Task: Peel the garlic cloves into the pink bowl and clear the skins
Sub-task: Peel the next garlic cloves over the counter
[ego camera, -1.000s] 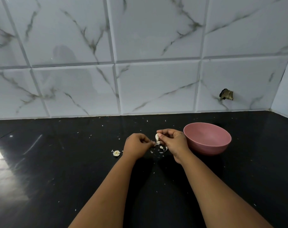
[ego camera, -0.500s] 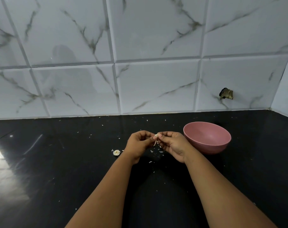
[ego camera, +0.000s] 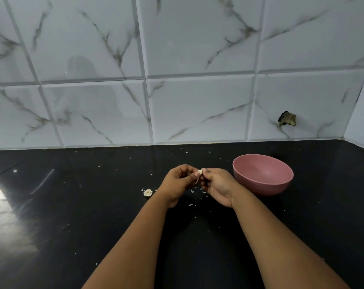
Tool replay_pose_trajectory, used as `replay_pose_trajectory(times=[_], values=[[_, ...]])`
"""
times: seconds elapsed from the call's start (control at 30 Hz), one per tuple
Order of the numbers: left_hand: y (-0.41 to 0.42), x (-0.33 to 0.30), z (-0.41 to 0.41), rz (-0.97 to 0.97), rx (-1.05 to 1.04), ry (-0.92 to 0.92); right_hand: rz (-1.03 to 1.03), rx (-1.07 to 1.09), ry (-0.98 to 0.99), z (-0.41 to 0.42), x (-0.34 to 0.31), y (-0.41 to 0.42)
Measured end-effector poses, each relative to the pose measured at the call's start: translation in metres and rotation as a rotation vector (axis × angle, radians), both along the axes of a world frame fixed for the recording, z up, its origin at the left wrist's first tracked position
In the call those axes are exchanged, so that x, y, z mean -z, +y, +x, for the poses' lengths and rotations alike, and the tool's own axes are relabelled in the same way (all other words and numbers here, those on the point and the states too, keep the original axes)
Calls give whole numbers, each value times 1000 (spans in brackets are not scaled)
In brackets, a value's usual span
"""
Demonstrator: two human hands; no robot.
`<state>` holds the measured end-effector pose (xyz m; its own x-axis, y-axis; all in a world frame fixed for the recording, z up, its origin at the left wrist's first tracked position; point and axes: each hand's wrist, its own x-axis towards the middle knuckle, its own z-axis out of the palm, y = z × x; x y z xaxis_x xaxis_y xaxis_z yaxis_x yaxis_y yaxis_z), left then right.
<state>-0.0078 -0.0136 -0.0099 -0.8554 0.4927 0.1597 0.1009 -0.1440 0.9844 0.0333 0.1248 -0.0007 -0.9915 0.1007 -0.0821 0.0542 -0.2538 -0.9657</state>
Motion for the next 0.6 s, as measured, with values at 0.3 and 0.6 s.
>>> replay_pose_trajectory(times=[0.3, 0.6], values=[[7, 4, 1, 62, 34, -81, 402, 158, 37, -9, 8, -8], [10, 7, -2, 63, -67, 5, 407, 170, 46, -7, 8, -8]])
